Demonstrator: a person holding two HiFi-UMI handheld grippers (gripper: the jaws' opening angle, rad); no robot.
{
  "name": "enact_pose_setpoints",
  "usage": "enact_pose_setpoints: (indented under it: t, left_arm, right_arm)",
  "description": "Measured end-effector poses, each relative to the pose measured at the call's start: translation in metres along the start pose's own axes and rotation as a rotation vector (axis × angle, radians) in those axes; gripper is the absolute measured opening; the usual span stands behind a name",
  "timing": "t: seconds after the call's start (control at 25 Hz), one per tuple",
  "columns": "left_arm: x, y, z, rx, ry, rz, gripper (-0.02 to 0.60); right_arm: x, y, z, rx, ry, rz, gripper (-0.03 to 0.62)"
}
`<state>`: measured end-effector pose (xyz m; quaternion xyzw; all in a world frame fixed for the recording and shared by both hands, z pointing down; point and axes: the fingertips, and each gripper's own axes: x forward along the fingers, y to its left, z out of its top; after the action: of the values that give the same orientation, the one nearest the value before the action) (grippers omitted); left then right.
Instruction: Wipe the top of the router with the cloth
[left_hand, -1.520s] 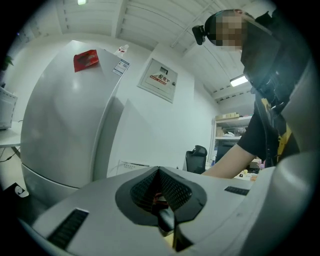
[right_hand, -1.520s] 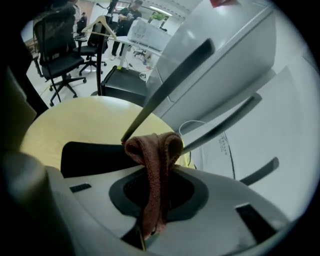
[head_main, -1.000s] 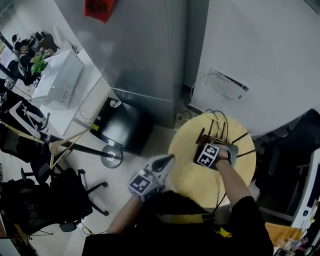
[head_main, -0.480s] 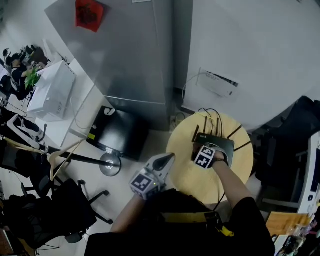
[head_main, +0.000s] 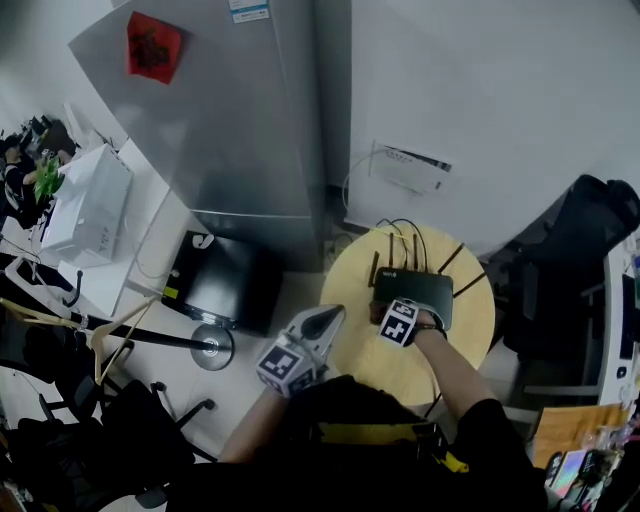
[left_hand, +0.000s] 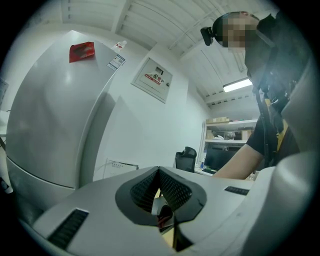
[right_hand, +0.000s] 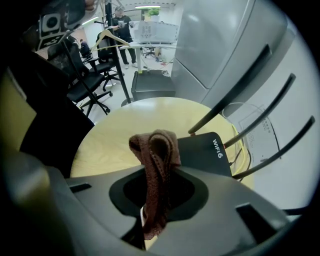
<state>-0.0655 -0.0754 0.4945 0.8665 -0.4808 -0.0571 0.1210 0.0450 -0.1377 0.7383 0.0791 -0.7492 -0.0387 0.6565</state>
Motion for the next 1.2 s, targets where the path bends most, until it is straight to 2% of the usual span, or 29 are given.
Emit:
enact_pose_setpoints:
  t: [0.12, 0.32, 0.48, 0.56, 0.64, 0.76, 0.88, 1.04, 1.2]
  left_arm:
    - [0.006, -0.003, -0.002, 0.004, 0.003, -0.027, -0.003]
    - [0.019, -0.008, -0.007, 0.006, 0.034, -0.076, -0.003]
    - [0.029, -0.009, -0.018, -0.007, 0.056, -0.106, -0.003]
    - [0.036, -0.014, -0.017, -0.002, 0.058, -0.127, -0.003]
    - [0.044, -0.017, -0.016, 0.002, 0.056, -0.147, -0.003]
    - [0.053, -0.019, -0.018, -0.017, 0.062, -0.162, -0.003]
    - [0.061, -0.023, -0.019, -0.019, 0.076, -0.165, -0.003]
    - [0.06, -0.023, -0.014, -0.001, 0.074, -0.154, -0.003]
    - [0.046, -0.011, -0.015, -0.025, 0.079, -0.072, -0.003]
  right_arm:
    - [0.005, 0.009, -0.001, 0.02, -0.025, 0.027, 0.063]
    - [-0.004, 0.014, -0.004, 0.054, -0.044, 0.017, 0.063]
    - [0.0, 0.028, -0.005, 0.015, -0.069, 0.063, 0.063]
    - [-0.008, 0.027, -0.007, 0.009, -0.075, 0.057, 0.063]
    - [-0.02, 0.015, -0.009, -0.009, -0.093, -0.026, 0.063]
    - [-0.035, -0.011, -0.016, -0.082, -0.114, -0.209, 0.063]
    - [-0.042, -0.042, -0.034, -0.069, -0.097, -0.322, 0.063]
    - [-0.041, -0.083, -0.047, -0.046, -0.06, -0.406, 0.063]
    - [-0.034, -0.117, -0.043, -0.028, -0.038, -0.419, 0.063]
